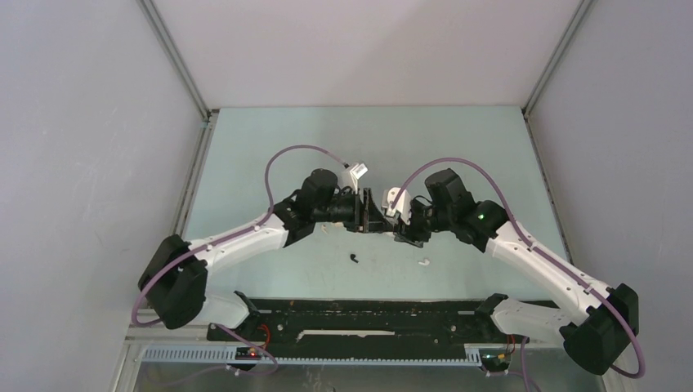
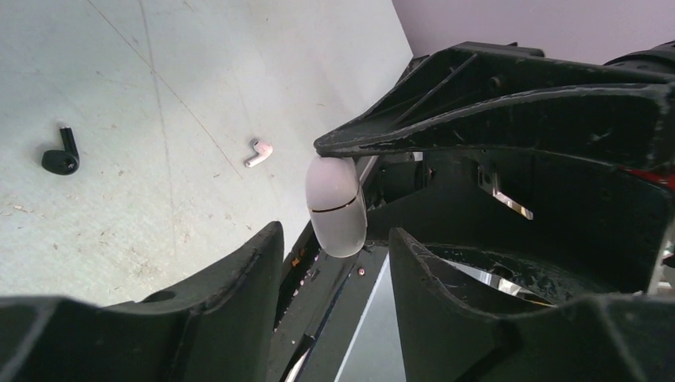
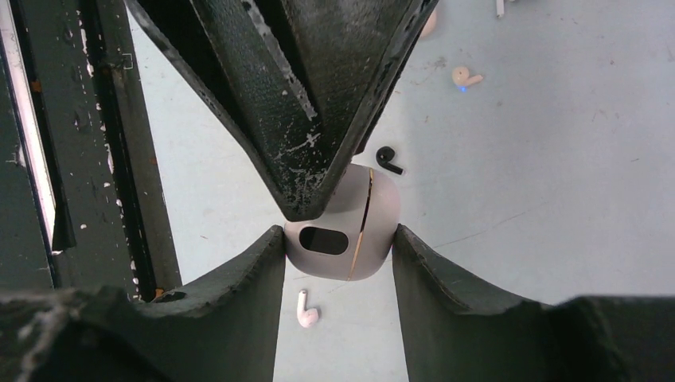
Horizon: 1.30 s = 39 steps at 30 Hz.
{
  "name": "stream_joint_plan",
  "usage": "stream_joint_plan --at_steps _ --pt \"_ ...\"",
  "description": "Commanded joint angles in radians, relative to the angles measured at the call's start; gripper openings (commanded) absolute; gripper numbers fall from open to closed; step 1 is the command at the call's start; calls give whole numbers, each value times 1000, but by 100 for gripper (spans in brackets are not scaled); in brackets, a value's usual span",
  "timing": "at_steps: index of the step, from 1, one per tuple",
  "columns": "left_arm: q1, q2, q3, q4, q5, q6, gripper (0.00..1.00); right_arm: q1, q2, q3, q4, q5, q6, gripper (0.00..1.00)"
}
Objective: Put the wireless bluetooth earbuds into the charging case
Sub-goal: Pick up the charging case at the center of the board.
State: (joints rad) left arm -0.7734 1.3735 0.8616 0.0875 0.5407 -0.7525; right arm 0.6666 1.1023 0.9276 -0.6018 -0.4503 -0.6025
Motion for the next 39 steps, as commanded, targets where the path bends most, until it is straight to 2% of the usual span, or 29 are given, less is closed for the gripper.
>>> stream_joint_plan --at_steps 1,10,17,22,24,25,28,31,34,36,39 --pt "-6 22 40 27 55 -15 53 5 -15 -1 49 7 -6 0" --pt "-14 72 58 54 97 -30 45 6 -16 -1 44 -6 -2 0" --pt "-15 82 65 82 133 -42 43 8 -13 -1 38 -17 -7 0" --pt "-15 92 72 85 144 -43 34 9 -14 -1 37 -15 -6 0" --pt "-15 97 72 87 151 -40 26 9 -12 -1 39 -14 -8 0" --pt "-15 100 71 88 152 -33 18 9 -11 -1 40 -14 -5 3" --pt "-15 88 64 71 135 19 2 -6 -15 2 41 -45 10 23" --pt "-19 32 2 107 67 112 0 -77 -31 44 -19 -190 32 53" --pt "-46 -54 -140 297 -1 222 0 -172 -13 109 -96 -372 42 71" --pt "-79 -107 -236 456 -63 291 0 -229 5 138 -140 -488 48 77" --pt "-111 -139 -399 797 -70 393 1 -285 35 193 -222 -599 29 75"
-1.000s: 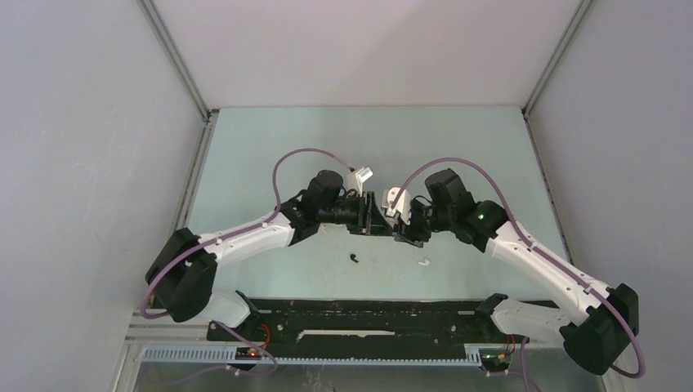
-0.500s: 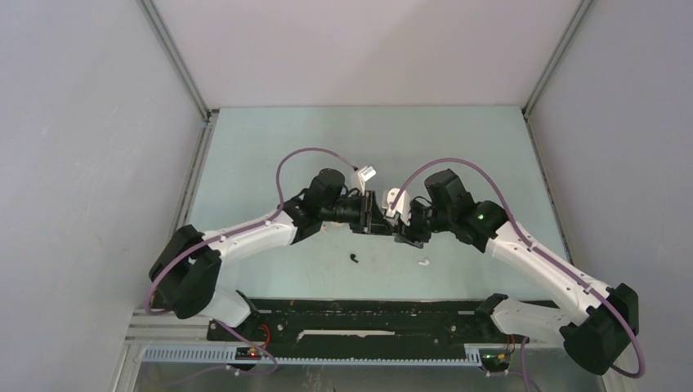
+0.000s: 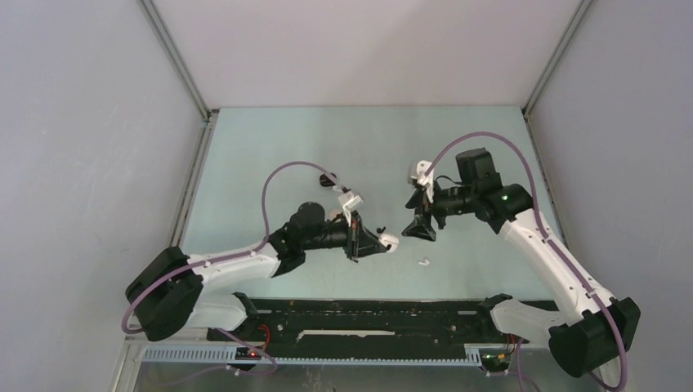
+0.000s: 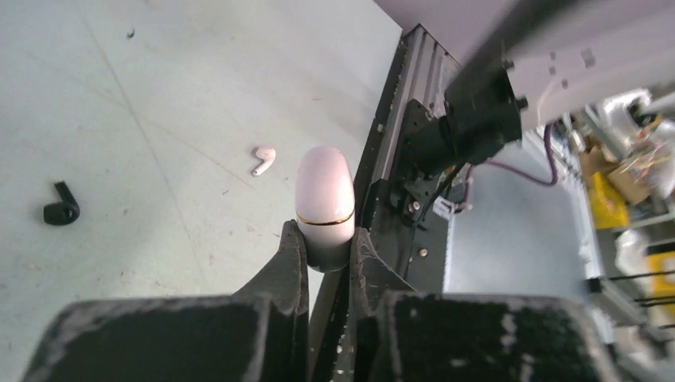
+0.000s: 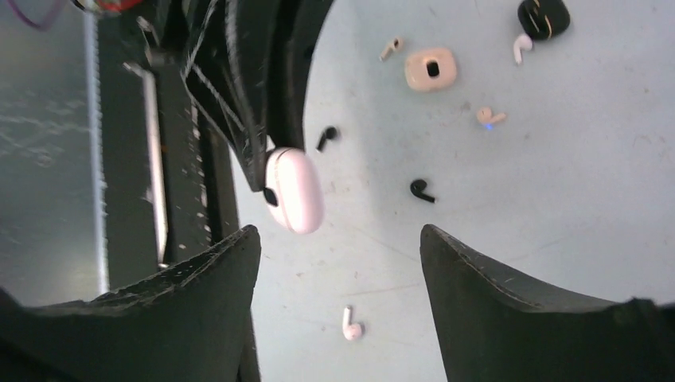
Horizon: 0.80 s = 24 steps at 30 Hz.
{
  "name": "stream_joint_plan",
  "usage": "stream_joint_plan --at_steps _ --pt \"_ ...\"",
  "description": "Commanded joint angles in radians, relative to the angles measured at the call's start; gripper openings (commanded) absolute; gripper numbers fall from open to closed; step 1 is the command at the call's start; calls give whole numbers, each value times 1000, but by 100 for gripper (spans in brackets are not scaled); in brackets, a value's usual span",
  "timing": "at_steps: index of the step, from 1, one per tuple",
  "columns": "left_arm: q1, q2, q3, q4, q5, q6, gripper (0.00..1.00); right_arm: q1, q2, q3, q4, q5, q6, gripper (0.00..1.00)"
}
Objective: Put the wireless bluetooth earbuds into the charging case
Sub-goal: Pick up the charging case at the center of the board.
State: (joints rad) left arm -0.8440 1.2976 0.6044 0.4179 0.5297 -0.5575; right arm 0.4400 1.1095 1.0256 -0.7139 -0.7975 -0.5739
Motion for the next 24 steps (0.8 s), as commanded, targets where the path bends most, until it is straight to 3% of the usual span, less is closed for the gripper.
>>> stream_joint_plan --at_steps 1,6,13,24 --pt "-44 -62 -191 561 -61 219 1 -61 37 102 -144 -246 -21 73" --pt "-53 7 -316 842 -45 392 2 41 55 109 -222 -106 -86 61" --pt "-52 149 -357 1169 -29 322 2 169 89 109 -170 68 -57 56" --pt "-55 174 -352 1160 -9 306 3 214 197 109 -119 79 -53 52"
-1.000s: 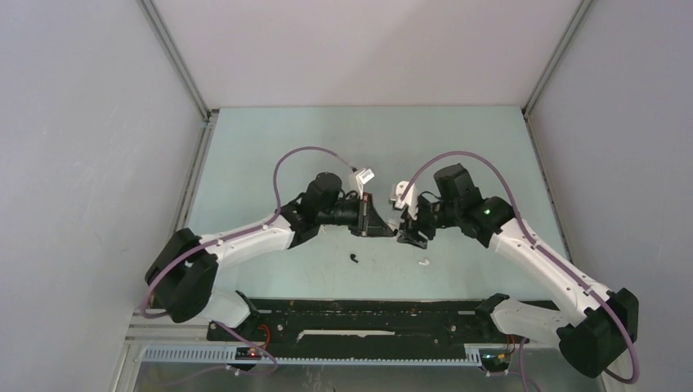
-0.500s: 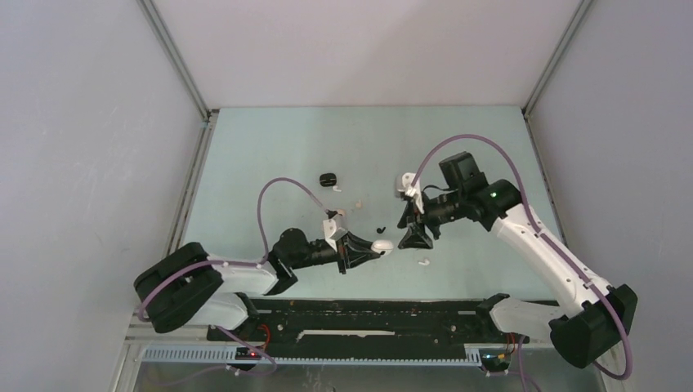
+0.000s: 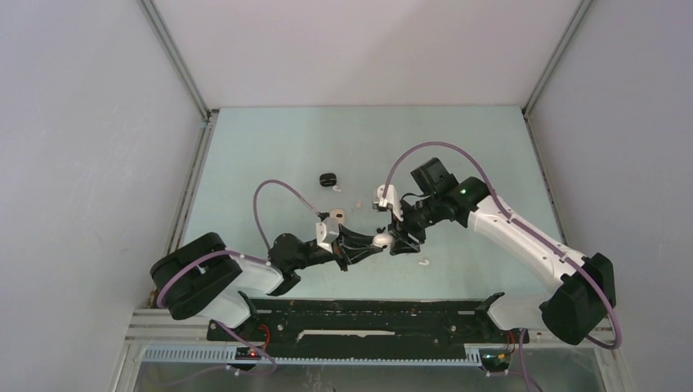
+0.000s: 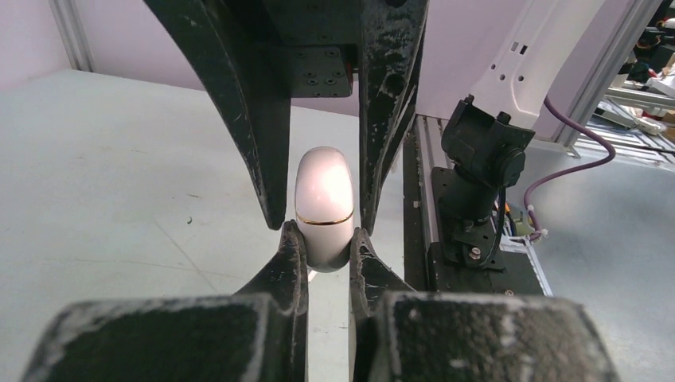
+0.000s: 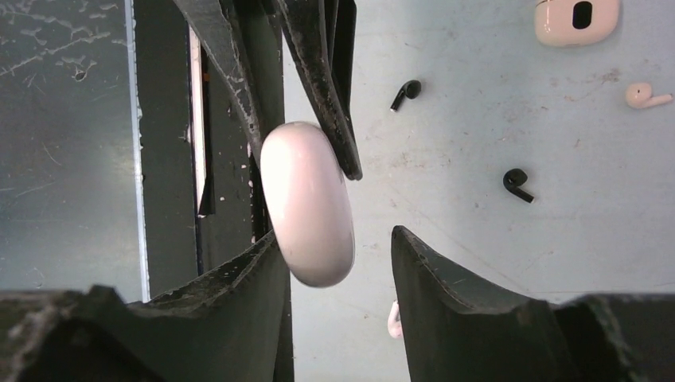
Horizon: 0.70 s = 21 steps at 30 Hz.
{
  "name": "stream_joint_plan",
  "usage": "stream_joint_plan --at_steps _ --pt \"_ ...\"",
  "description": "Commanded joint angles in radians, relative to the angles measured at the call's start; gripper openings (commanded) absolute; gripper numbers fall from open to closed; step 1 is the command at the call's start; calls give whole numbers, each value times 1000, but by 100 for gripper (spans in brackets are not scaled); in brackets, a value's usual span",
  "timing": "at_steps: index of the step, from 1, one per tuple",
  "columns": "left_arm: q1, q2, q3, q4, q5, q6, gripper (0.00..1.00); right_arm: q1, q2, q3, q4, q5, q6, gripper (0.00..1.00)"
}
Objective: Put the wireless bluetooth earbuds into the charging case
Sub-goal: Pick up the charging case at the center of the board.
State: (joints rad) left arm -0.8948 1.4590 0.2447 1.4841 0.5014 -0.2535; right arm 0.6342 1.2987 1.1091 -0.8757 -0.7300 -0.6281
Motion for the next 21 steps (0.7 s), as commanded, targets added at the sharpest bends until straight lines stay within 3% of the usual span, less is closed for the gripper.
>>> stream_joint_plan --at_steps 1,9,12,15,19,21 --pt "-5 17 12 89 27 -1 3 24 7 26 46 12 1 52" --pt "-5 33 33 27 55 3 3 32 -31 43 3 23 -9 56" --pt "-5 33 37 19 59 -1 3 32 -37 42 -2 32 -7 46" --pt "-4 32 45 -9 52 -3 4 34 -30 41 -1 29 -6 25" --pt "-8 23 72 -111 31 -2 31 48 -22 57 -9 49 -8 15" --pt "-11 20 72 -121 22 9 38 57 -22 63 -11 61 -8 14"
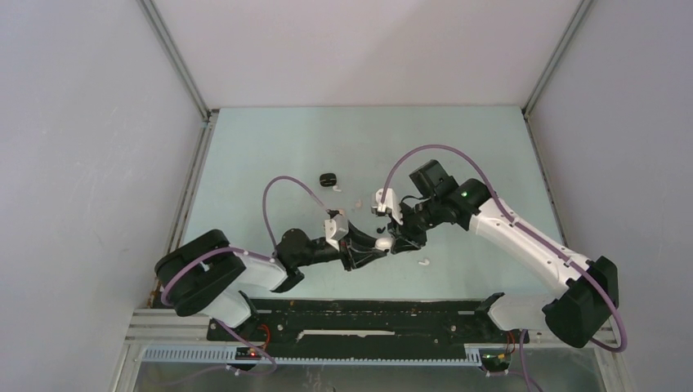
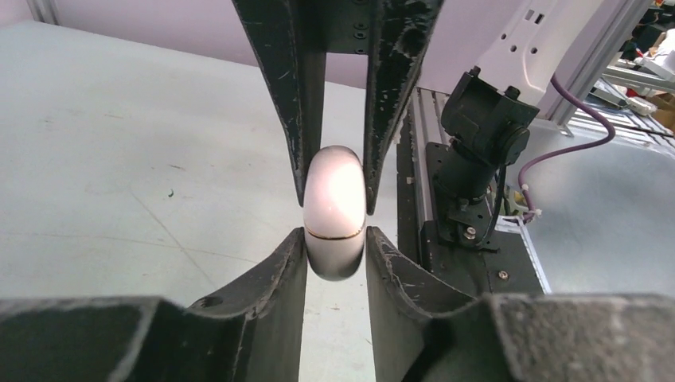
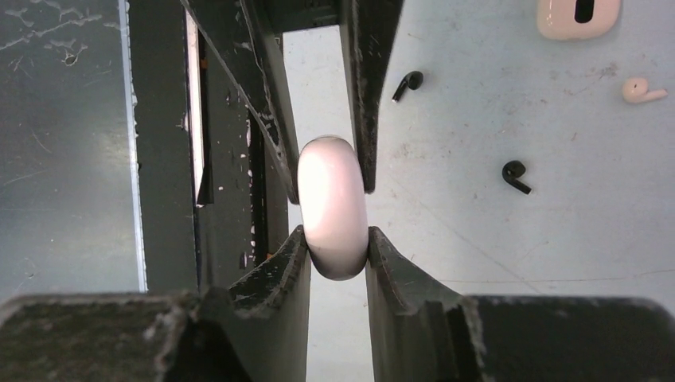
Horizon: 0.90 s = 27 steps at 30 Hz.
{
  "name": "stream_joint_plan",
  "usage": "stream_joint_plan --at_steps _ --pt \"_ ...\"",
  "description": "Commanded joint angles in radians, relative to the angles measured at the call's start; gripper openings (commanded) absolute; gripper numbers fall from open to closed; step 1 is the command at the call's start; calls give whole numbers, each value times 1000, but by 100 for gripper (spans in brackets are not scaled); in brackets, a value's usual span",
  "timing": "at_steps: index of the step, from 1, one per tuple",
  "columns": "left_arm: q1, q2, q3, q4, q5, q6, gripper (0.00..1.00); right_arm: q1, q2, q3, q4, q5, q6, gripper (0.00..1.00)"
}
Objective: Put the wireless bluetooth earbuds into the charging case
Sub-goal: Pick up the charging case at the center of the board.
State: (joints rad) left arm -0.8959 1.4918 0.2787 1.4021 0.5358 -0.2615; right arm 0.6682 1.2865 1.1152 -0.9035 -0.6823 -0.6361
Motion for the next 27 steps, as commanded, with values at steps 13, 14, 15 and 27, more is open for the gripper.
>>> stream_joint_plan --at_steps 13,14,15,27 --pt "-17 14 26 31 -4 27 33 36 -4 71 11 28 13 12" --pt "-18 14 24 40 -2 25 33 37 -3 70 14 29 16 13" --pt "-18 16 23 45 1 23 33 36 1 70 17 29 20 13" --pt "-24 22 33 26 8 23 35 40 24 69 41 53 56 16"
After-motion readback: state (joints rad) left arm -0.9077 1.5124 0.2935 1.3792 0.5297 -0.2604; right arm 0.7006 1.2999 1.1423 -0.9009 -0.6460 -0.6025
